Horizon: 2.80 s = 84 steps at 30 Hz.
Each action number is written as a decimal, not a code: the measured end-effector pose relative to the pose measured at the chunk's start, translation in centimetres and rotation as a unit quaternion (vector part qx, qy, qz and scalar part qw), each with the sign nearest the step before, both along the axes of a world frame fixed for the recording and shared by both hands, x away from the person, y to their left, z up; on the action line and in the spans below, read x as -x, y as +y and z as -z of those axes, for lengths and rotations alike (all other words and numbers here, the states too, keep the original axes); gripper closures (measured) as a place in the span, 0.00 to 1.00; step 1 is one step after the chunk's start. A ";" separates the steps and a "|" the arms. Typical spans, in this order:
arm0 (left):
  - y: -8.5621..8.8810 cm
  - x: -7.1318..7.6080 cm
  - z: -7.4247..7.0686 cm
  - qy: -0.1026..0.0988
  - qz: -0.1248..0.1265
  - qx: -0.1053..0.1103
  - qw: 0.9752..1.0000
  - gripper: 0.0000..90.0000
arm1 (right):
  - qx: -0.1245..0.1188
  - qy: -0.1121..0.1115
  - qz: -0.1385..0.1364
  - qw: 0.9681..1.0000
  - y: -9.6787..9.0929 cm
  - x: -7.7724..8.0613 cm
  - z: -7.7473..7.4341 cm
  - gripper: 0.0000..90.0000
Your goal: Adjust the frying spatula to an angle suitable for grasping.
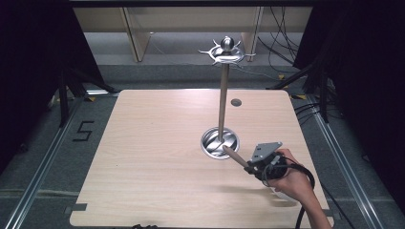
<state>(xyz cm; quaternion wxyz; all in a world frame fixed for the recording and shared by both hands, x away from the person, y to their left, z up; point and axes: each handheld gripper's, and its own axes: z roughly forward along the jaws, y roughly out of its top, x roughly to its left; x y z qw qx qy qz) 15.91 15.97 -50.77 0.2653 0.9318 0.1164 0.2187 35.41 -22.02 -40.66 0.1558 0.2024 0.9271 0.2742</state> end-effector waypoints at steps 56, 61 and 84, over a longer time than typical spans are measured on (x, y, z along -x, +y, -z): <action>0.1 -0.1 0.0 -0.004 -0.011 -0.003 1.000 0.20 | -0.270 -0.114 0.074 0.953 -1.9 -4.1 -7.5 0.84; 0.2 -0.1 0.1 -0.003 -0.010 -0.002 1.000 0.20 | -0.271 -0.117 0.087 0.951 -2.2 -5.3 -8.0 0.84; 0.2 -0.2 0.0 0.007 -0.004 -0.001 1.000 0.20 | -0.283 -0.129 0.113 0.944 -2.9 -8.8 -11.1 0.84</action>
